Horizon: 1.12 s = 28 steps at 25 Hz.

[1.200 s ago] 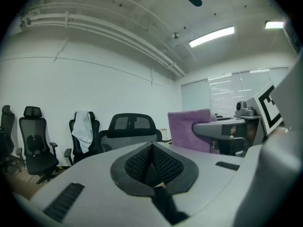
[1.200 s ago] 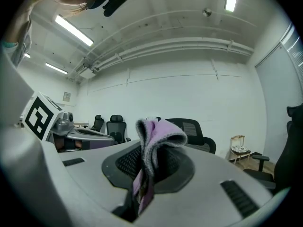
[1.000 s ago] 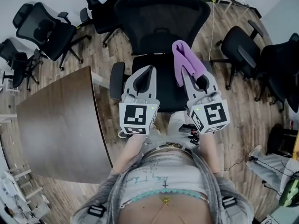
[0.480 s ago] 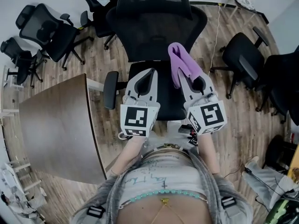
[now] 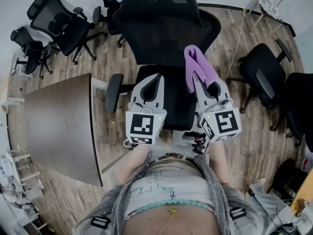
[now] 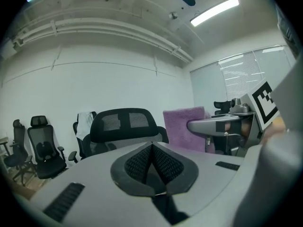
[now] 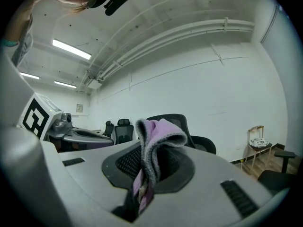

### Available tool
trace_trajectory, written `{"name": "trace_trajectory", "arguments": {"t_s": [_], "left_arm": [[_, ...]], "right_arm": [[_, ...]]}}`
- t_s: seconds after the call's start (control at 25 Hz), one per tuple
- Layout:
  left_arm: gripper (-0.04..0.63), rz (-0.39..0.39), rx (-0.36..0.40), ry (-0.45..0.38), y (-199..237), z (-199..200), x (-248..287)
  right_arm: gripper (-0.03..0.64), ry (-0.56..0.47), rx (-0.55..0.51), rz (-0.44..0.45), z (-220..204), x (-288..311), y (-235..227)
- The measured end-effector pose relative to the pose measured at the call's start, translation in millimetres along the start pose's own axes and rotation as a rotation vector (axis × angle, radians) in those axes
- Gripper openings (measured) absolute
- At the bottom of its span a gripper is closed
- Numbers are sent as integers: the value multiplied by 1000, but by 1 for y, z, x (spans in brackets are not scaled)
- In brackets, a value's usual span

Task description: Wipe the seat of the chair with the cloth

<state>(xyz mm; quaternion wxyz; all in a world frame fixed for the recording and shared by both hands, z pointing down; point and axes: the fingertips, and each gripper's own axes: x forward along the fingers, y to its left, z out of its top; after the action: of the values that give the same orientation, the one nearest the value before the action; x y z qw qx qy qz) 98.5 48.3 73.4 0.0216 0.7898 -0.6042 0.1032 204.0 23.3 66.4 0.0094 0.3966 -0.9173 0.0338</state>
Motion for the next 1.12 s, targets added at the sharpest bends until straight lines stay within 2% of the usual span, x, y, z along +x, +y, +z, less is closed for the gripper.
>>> {"name": "trace_trajectory", "arguments": {"t_s": [0.12,0.32,0.6,0.8,1.12], "left_arm": [[0,-7,-9,20,-1,-6,4],[0,-29,0,25,16,-4,10],[0,-149,17,4,47,-5,28],[0,-221,19,21,75,-17,35],[0,-203,-29,44,128,-48,35]], "right_arm": [[48,7,22,26,-6,9,2],[48,-19,33,20,1,28,14],[48,-14,45,-130,-1,52,19],[48,2,61,-195,-7,80,32],[48,72,18,-134,-28,137,73]]}}
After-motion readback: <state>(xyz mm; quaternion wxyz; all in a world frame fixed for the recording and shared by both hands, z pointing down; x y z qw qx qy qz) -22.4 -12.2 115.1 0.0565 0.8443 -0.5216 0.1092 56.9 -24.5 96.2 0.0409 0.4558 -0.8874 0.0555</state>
